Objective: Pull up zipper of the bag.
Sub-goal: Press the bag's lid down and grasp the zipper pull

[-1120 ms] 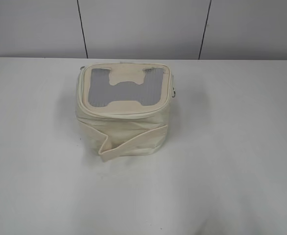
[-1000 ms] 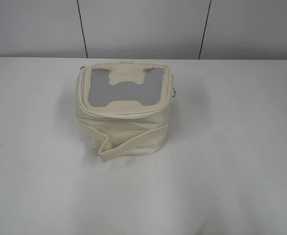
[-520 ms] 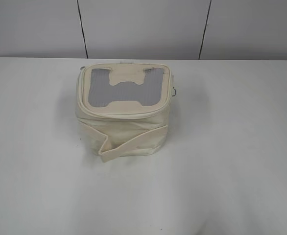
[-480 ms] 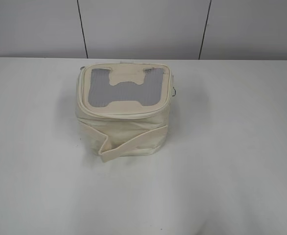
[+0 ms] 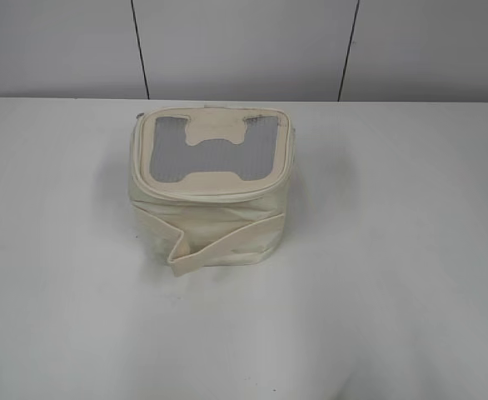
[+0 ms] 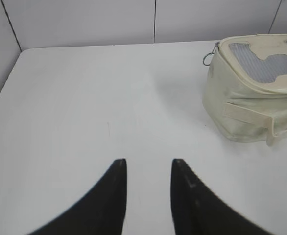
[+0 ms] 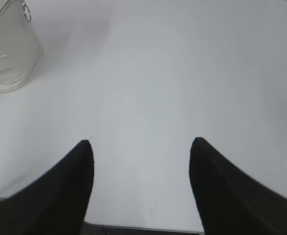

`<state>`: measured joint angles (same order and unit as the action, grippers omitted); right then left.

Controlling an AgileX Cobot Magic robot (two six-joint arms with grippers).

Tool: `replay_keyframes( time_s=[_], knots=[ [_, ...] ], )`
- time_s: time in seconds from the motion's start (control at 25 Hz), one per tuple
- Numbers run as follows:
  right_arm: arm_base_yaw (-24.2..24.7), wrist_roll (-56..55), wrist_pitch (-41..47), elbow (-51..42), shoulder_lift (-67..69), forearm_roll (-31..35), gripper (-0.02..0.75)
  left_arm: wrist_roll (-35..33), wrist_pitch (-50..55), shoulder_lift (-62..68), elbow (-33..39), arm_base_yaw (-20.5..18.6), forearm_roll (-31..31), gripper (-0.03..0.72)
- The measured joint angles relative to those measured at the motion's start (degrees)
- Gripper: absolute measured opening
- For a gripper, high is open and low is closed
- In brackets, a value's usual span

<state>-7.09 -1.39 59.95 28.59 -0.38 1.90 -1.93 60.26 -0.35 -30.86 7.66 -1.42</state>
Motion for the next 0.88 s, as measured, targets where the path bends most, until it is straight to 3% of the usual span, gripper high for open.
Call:
replay_keyframes(
  time_s=[0.16, 0.28, 0.4, 0.56, 0.72, 0.88],
  knots=[
    [0.0, 1.92, -1.33, 1.21, 2.9, 5.39, 0.485, 0.0, 0.0, 0.0, 0.0, 0.0, 0.0, 0.24],
    [0.0, 8.41, -4.73, 3.11, 12.77, 11.97, 0.485, 0.0, 0.0, 0.0, 0.0, 0.0, 0.0, 0.24],
    [0.0, 19.4, -12.18, 5.21, 26.57, 21.17, 0.485, 0.0, 0.0, 0.0, 0.0, 0.0, 0.0, 0.24],
    [0.0, 42.29, -23.19, 11.27, 51.77, 40.68, 0.485, 0.0, 0.0, 0.0, 0.0, 0.0, 0.0, 0.24],
    [-1.54, 64.23, -22.87, 26.05, 75.93, 57.11, 0.485, 0.0, 0.0, 0.0, 0.0, 0.0, 0.12, 0.24],
    [-4.92, 70.63, -15.5, 47.76, 98.74, 60.07, 0.485, 0.0, -0.03, 0.0, 0.0, 0.0, 0.12, 0.24]
  ],
)
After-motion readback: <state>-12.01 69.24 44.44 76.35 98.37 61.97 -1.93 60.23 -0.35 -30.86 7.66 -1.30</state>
